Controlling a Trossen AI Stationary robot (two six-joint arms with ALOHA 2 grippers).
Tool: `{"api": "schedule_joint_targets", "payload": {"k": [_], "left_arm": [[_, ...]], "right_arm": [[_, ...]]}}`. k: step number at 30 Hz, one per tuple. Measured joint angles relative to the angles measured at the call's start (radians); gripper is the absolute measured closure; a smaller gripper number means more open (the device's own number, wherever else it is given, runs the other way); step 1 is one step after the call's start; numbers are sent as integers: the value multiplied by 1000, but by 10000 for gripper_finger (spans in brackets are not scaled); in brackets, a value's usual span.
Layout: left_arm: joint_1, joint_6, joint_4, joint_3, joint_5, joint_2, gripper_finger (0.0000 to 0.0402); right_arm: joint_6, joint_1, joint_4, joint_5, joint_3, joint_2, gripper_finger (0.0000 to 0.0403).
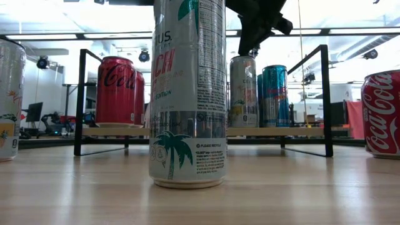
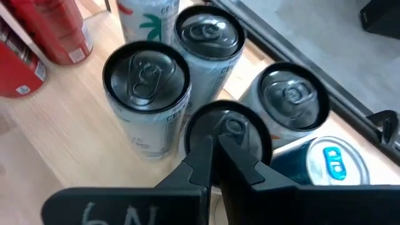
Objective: Place canned beverage on shelf
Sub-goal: Adjust the white and yellow soda can, then adjust the white and blue soda cans
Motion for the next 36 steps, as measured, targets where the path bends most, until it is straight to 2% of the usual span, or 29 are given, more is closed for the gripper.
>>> {"api": "schedule_joint_targets", "payload": {"k": [6,14,20,27,36], "left_arm": [[0,0,0,0,0,0,178],[0,0,0,0,0,0,178],[0,0,0,0,0,0,178],[0,0,0,0,0,0,178],[0,0,0,0,0,0,178]], "right_arm": [[-35,0,21,26,27,-2,390],[-218,-32,219,23,41,-1,390],[-302,-87,325,-56,40,17,390],[-337,-148,351,-105,38,63,390],[-349,-191,351,-108,38,103,390]]}}
